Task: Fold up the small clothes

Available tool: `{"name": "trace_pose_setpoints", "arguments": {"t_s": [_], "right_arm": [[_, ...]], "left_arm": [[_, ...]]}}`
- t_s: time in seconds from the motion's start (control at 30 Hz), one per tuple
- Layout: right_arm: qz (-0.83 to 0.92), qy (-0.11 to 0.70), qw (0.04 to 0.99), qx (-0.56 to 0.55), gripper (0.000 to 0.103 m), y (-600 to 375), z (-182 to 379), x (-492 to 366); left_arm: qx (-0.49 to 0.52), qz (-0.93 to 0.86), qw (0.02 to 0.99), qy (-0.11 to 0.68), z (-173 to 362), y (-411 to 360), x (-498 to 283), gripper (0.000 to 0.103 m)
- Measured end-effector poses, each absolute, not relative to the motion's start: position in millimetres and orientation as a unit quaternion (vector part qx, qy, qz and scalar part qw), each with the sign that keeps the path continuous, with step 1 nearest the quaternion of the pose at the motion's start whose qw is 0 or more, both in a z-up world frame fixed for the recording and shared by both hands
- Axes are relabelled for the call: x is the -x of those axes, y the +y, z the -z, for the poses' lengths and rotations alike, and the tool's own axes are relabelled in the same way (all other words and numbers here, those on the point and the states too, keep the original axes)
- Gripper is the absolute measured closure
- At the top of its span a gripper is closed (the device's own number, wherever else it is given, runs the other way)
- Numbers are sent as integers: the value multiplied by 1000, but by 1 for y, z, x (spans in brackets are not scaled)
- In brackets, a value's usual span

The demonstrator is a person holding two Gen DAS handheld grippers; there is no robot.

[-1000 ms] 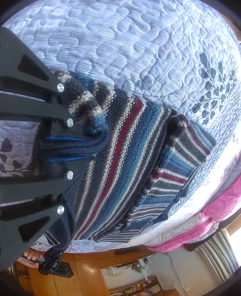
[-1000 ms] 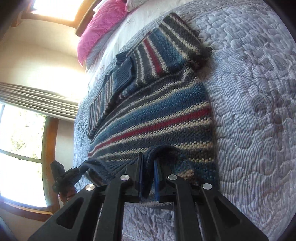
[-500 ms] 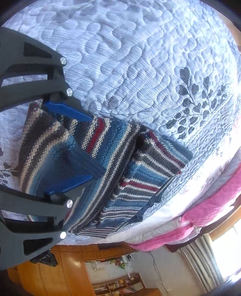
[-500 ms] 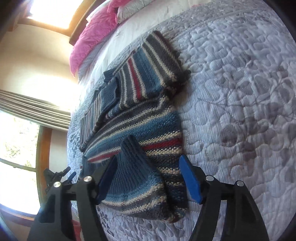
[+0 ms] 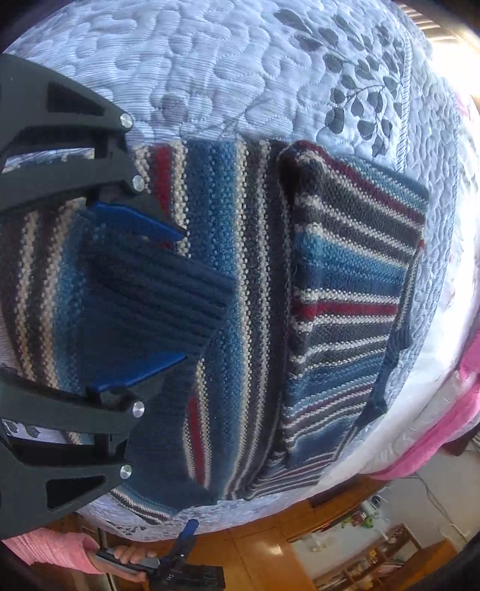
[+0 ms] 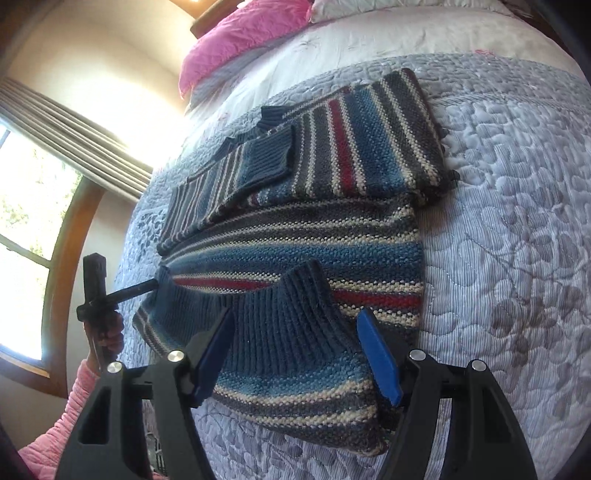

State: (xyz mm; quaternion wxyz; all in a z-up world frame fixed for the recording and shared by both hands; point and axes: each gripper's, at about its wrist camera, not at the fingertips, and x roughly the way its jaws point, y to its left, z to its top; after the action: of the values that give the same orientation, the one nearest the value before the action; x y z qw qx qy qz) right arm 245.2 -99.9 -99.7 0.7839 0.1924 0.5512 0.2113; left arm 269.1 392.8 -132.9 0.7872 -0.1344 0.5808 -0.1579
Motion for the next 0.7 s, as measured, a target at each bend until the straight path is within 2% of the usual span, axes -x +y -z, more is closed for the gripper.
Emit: {"name": "trace_pose_setpoints", "arguments": {"t_s": [0.07, 0.1, 0.17, 0.2, 0.23, 0.43, 0.47, 0.5, 0.6, 0.63, 0.7], "right_arm": [[-211, 559, 784, -167, 32, -94, 102, -251], [-213, 563, 782, -159, 31, -90, 105, -254], [-221, 573, 776, -146, 28, -81, 111, -262], [-222, 577, 774, -137, 27, -77, 114, -264], [-220, 580, 775, -123, 26, -73, 116, -267], [-223, 599, 765, -72, 25, -53, 137, -279], [-222, 599, 767, -62, 32, -50, 139, -278], [-222, 597, 769, -50, 45, -46, 140, -276], [-232, 585, 777, -24, 64, -38, 136, -269], [-232, 582, 779, -18, 76, -37, 134, -266], [-233, 577, 783, -17, 92, -40, 128, -261]], "left_arm": [[126, 164, 781, 589, 138, 388, -268, 47], [117, 161, 785, 587, 138, 386, -266, 52], [105, 167, 788, 584, 137, 383, -261, 64], [106, 168, 787, 584, 136, 383, -259, 78], [107, 171, 787, 583, 135, 383, -256, 85], [113, 173, 793, 573, 130, 386, -249, 89], [111, 173, 794, 572, 130, 385, -249, 89], [106, 171, 795, 572, 131, 384, -249, 87], [103, 160, 796, 575, 138, 382, -252, 80], [105, 159, 796, 575, 138, 381, -252, 80], [106, 154, 798, 573, 136, 378, -253, 84]]}}
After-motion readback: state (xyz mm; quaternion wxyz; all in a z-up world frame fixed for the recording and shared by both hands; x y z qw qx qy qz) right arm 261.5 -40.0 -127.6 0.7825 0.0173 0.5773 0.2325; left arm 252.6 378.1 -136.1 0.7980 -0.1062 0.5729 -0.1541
